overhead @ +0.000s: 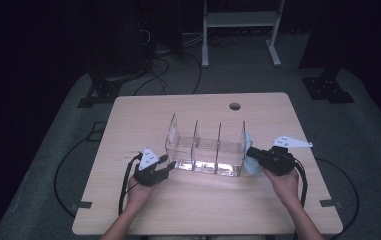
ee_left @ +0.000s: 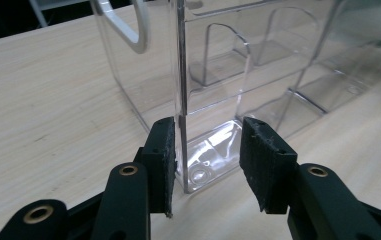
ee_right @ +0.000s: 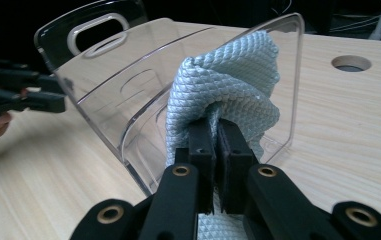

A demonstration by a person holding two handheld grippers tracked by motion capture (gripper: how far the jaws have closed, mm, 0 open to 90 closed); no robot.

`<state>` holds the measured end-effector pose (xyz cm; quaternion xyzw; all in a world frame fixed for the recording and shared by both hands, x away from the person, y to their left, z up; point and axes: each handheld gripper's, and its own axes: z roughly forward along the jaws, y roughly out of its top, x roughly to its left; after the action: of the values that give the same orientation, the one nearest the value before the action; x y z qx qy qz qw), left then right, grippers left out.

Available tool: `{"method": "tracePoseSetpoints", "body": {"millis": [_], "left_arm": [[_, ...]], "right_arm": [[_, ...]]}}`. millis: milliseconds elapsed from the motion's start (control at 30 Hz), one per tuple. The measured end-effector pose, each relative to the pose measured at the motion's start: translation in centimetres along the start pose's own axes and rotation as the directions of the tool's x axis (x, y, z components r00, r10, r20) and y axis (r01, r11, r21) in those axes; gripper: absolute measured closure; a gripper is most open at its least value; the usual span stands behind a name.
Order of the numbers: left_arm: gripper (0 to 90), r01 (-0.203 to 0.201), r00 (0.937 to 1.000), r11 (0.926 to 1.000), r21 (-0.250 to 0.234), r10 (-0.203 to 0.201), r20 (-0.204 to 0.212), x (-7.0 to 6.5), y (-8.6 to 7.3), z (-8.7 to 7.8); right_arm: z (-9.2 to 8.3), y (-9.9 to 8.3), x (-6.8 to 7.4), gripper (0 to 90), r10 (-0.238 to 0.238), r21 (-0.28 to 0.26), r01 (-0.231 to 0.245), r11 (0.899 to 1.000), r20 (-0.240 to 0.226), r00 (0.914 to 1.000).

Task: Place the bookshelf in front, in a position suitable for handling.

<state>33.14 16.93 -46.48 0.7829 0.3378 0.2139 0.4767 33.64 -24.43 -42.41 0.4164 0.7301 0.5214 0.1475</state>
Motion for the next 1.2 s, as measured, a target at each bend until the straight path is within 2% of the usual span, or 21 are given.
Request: {"method": "tracePoseSetpoints", "body": {"millis": [133, 200, 300, 367, 400, 467, 567, 667, 767, 867, 933, 1000, 1100, 1200], "left_arm": [[52.7, -0.007, 0.9994, 0.9999, -0.012, 0.008, 0.033, -0.3, 0.1, -0.3], [51.3, -0.013, 0.9993, 0.9997, -0.02, 0.014, 0.035, -0.2, 0.2, -0.3], [40.7, 0.0, 0.9981, 0.9991, -0.044, 0.002, 0.061, 0.4, 0.4, -0.4], [38.4, -0.005, 0.9969, 0.9984, -0.057, 0.009, 0.078, 0.7, 0.7, -0.5], [33.0, -0.007, 0.9965, 0.9971, -0.075, 0.013, 0.083, 0.8, 0.7, -0.6], [26.2, -0.017, 0.9961, 0.9971, -0.074, 0.023, 0.085, 1.2, 1.0, -0.5], [24.8, -0.017, 0.9934, 0.9947, -0.102, 0.029, 0.111, 1.8, 1.3, -0.3], [22.1, -0.002, 0.9902, 0.9911, -0.133, 0.02, 0.138, 2.4, 1.5, -0.2], [19.1, 0.005, 0.9851, 0.9911, -0.133, 0.018, 0.171, 2.7, 1.8, 0.1], [18.3, 0.002, 0.9806, 0.9875, -0.157, 0.029, 0.194, 2.8, 2.3, 0.3], [17.9, -0.001, 0.9794, 0.9814, -0.192, 0.039, 0.198, 2.8, 2.5, 0.3], [15.9, 0.007, 0.974, 0.9849, -0.173, 0.032, 0.224, 2.9, 2.9, 0.7], [15.9, -0.007, 0.9704, 0.9872, -0.159, 0.045, 0.237, 2.8, 3.3, 1.2], [16.2, -0.002, 0.9685, 0.9854, -0.17, 0.044, 0.245, 2.8, 3.2, 1.5]], "right_arm": [[-0.1, -0.1, -0.7, 86.2, 0.022, -0.009, -0.022, 1.0, -0.001, 0.9998], [-0.3, -0.2, -0.9, 86.2, 0.034, -0.012, -0.034, 0.999, -0.012, 0.9994], [-0.8, -0.5, -0.7, 86.3, 0.04, -0.014, -0.04, 0.999, -0.024, 0.9989], [-1.0, -0.6, -0.7, 86.3, 0.042, -0.017, -0.042, 0.999, -0.029, 0.9987], [-1.4, -0.8, -0.7, 86.3, 0.05, -0.019, -0.051, 0.999, -0.038, 0.998], [-1.7, -1.0, -0.6, 86.3, 0.055, -0.018, -0.056, 0.998, -0.047, 0.9974], [-2.0, -1.2, -0.3, 86.3, 0.049, -0.017, -0.05, 0.999, -0.053, 0.9974], [-2.4, -1.5, 0.1, 86.3, 0.048, -0.011, -0.048, 0.999, -0.062, 0.9969], [-2.8, -1.6, 0.6, 86.3, 0.037, -0.013, -0.038, 0.999, -0.07, 0.9969], [-2.8, -1.7, 0.8, 86.3, 0.029, -0.009, -0.03, 1.0, -0.068, 0.9973], [-2.7, -1.6, 0.7, 86.3, 0.035, -0.006, -0.035, 0.999, -0.067, 0.9971], [-2.4, -1.6, 0.5, 86.3, 0.038, -0.001, -0.038, 0.999, -0.063, 0.9973], [-2.2, -1.6, 0.5, 86.3, 0.032, -0.004, -0.033, 0.999, -0.059, 0.9977], [-1.9, -1.6, 0.5, 86.3, 0.027, -0.006, -0.028, 1.0, -0.055, 0.9981]]}}
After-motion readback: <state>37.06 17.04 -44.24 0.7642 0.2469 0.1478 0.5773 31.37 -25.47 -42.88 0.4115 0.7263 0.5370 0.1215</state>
